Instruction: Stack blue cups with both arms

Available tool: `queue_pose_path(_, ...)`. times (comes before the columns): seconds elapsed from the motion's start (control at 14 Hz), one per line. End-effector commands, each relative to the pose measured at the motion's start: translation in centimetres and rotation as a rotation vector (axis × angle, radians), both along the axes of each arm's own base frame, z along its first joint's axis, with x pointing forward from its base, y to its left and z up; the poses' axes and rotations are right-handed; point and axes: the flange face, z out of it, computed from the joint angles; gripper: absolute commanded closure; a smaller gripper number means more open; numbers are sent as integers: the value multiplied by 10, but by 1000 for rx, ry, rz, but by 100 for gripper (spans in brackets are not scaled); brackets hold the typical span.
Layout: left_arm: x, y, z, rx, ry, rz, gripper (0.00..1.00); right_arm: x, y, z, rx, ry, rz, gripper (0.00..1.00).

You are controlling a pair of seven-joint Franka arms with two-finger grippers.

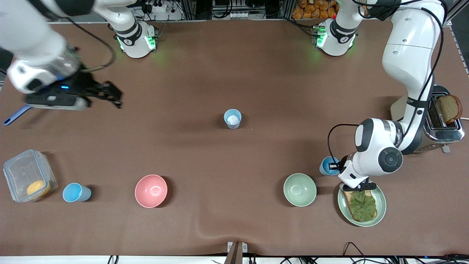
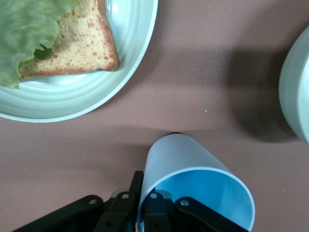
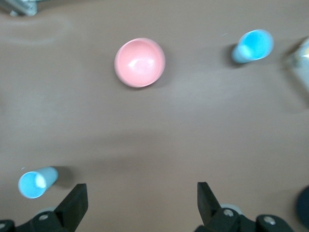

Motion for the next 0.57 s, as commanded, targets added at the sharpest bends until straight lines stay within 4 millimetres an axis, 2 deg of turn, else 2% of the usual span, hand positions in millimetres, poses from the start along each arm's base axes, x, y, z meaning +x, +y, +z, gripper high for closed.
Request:
queue_pose_path(0.0, 2, -1, 1, 19, -9, 7, 100, 3, -51, 22, -9, -11, 87, 0)
queue_pose_path(0.14, 1, -2, 1, 19, -9, 6, 100, 7, -90, 26, -15, -20, 117, 0)
queue_pose_path(0.29, 1, -2, 1, 19, -9, 6, 100, 7, -104, 25, -11, -5, 104, 0)
queue_pose_path(0.5, 1, -2, 1, 19, -9, 6, 100, 7, -105, 23, -11, -2, 102, 0)
